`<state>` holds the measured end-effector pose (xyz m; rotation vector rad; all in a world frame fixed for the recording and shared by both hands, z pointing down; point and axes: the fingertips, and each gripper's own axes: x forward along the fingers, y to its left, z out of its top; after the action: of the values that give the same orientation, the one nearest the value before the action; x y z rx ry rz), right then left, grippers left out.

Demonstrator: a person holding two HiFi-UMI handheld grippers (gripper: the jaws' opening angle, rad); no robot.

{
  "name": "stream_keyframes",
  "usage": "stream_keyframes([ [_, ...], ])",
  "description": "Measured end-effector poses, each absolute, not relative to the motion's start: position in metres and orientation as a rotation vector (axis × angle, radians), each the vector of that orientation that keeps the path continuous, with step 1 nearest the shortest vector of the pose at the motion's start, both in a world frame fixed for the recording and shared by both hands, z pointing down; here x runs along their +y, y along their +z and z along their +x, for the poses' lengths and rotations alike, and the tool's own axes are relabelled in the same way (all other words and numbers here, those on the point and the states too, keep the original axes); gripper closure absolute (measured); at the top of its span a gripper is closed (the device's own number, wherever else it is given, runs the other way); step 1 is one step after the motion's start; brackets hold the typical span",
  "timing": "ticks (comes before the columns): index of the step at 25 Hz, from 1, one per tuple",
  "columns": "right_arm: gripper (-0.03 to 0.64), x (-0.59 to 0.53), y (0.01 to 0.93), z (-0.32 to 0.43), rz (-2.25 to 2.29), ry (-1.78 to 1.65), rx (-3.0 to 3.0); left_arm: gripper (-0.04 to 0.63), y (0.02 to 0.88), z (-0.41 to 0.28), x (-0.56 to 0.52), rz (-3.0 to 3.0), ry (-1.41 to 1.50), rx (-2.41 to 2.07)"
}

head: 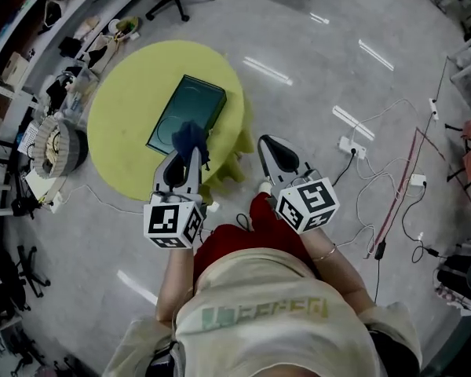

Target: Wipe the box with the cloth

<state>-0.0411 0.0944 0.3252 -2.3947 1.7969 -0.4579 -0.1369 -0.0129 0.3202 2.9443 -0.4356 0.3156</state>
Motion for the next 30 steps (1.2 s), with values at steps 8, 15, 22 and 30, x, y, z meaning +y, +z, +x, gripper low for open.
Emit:
stream_keyframes([
  [8, 0.578, 0.082, 0.332, 0.038, -2.276, -0.497, 1.952, 0.534, 0.316, -0.067, -0.017, 2.940, 0.373, -0.644],
  [15, 0.578, 0.055, 0.346, 0.064, -2.146, -0.574, 2.065, 0.534, 0.315, -0.046, -0.033, 2.893, 0.399, -0.816],
  [22, 0.578, 0.008, 0.355, 0.058, -2.076, -0.609, 2.189, 0.534, 0.325, -0.059, -0.072, 2.818, 0.392, -0.937],
  [30, 0.578, -0.077, 0.353, 0.045, -1.987, -0.589, 2.377, 0.534, 0.332, -0.075, -0.135, 2.729, 0.320, -1.045],
])
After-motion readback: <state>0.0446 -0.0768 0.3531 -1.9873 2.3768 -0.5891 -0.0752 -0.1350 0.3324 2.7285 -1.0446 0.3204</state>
